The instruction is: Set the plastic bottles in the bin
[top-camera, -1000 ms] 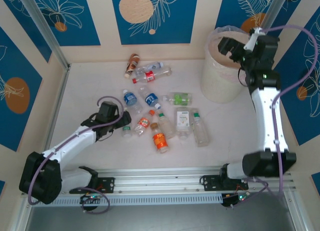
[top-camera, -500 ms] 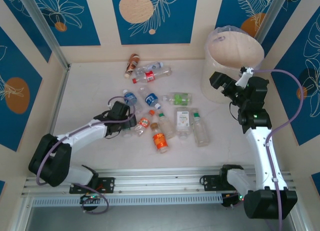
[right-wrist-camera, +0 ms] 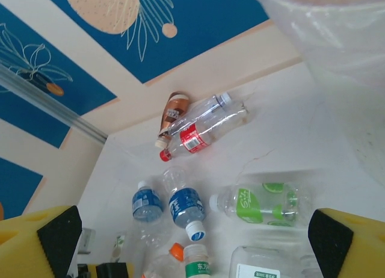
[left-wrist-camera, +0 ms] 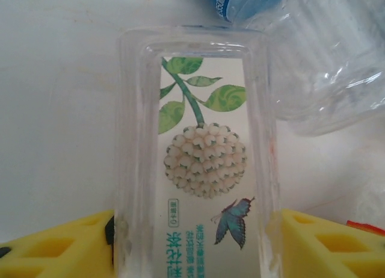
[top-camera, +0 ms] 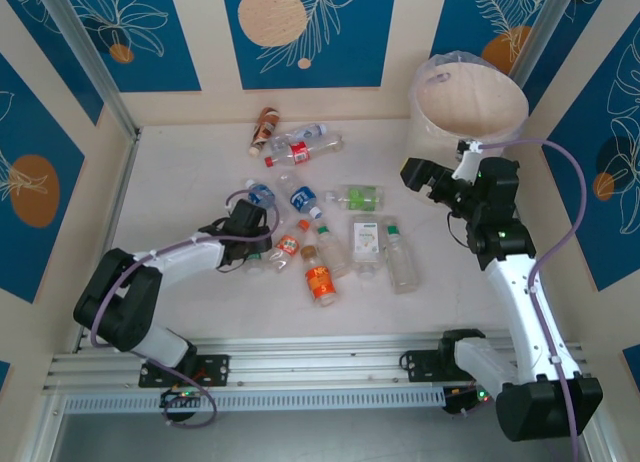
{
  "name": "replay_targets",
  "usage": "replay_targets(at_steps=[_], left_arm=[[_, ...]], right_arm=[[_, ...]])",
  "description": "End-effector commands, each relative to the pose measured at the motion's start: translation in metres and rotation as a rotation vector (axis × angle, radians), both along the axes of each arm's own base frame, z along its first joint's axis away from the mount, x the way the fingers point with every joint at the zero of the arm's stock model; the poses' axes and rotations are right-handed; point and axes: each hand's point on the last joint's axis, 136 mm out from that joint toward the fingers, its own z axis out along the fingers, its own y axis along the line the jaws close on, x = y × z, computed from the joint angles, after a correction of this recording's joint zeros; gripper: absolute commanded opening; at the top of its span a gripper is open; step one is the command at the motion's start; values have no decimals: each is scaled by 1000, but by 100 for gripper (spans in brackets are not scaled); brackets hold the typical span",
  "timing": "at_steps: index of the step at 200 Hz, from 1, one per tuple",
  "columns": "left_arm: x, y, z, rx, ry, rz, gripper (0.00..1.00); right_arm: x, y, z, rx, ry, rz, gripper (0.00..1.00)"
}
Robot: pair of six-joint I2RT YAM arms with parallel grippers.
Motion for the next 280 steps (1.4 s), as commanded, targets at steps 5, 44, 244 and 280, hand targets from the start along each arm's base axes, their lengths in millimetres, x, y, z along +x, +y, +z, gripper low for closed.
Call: replay_targets(at_steps=[5,44,244,280], left_arm=[[0,9,2,6,-23,2,57],[-1,3,39,-23,-135,-102,47],[-67,-145,239,-306,-785,-978,40],[-63,-147,238,-314,-794,-961,40]], right_arm=[[3,11,0,-34,-15,46,99],[8,23,0,-46,-6,32,100],[-38,200,-21,67,383,586,99],[-39,203,-40,20,459,597,94]])
